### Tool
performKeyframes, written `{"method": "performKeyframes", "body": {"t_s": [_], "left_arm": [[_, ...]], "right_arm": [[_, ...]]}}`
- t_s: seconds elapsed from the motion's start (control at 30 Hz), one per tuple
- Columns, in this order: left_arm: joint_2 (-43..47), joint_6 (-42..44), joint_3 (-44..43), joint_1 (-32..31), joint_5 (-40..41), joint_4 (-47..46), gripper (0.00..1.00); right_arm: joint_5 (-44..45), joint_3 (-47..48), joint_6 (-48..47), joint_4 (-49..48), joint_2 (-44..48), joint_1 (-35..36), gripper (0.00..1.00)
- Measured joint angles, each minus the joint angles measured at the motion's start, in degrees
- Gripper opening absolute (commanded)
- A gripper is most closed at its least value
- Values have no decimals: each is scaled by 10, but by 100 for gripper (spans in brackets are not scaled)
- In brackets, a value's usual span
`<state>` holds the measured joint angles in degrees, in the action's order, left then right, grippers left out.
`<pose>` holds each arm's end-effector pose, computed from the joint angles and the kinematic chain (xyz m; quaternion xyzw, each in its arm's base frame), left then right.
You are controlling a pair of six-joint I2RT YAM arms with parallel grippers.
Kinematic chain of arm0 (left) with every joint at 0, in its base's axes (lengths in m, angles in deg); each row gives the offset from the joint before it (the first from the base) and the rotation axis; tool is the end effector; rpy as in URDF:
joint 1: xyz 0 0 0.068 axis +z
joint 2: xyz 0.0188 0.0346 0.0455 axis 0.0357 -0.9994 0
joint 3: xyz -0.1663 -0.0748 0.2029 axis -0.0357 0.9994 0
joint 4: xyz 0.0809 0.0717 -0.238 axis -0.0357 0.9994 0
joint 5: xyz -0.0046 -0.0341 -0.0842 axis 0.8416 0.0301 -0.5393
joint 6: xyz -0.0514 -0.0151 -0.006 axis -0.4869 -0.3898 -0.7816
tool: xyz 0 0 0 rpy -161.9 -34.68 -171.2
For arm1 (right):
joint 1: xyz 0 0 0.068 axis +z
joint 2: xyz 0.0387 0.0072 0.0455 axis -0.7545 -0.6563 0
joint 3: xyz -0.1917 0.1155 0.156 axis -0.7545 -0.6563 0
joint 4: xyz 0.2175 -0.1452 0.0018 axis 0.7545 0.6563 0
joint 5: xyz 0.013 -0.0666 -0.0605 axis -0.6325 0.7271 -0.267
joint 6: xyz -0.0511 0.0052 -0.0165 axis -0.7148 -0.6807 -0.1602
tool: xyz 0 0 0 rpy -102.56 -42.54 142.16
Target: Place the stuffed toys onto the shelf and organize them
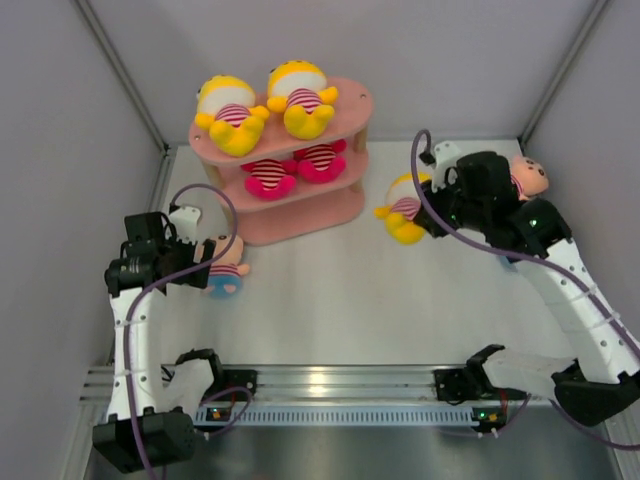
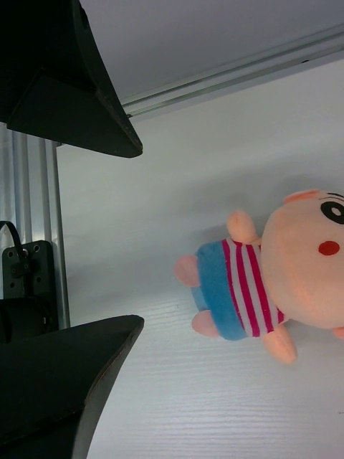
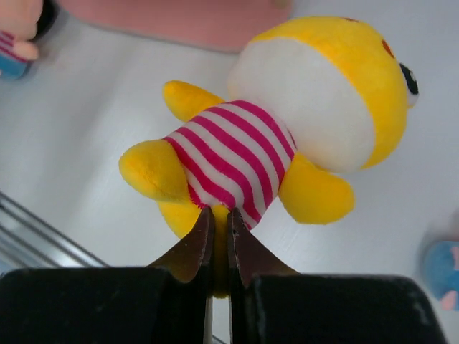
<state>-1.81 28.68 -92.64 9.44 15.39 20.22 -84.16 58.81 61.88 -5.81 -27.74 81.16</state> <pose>0.1593 0.0282 0.3222 0.1105 0.9378 0.0446 0.3262 0.1732 0.1117 0.4155 -0.2402 0.8643 0.1610 0.4116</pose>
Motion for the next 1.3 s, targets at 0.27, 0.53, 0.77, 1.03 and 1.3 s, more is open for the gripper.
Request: {"method": "performKeyframes", "body": {"t_s": [0.27,0.53,0.77,1.03,1.3], "left_arm": [[-6,0,-12,0,-15,0,98],[-29,-1,-28,0,-37,0,97],[-34,-4,-38,0,-54,0,97],[-39,-7,-44,0,-62,0,97],[-65,-14,-50,0,-62,0,97]], "right_arm": [[-7,337,-97,13,-197,-109,0],[-127,484,-161,-19,-321,-125,0],[-238,520,-167,-50,-406,-146,0],[-335,568,-98,-112,-452,-174,0],[-389,569,-16,-168,-483,-174,0]]}}
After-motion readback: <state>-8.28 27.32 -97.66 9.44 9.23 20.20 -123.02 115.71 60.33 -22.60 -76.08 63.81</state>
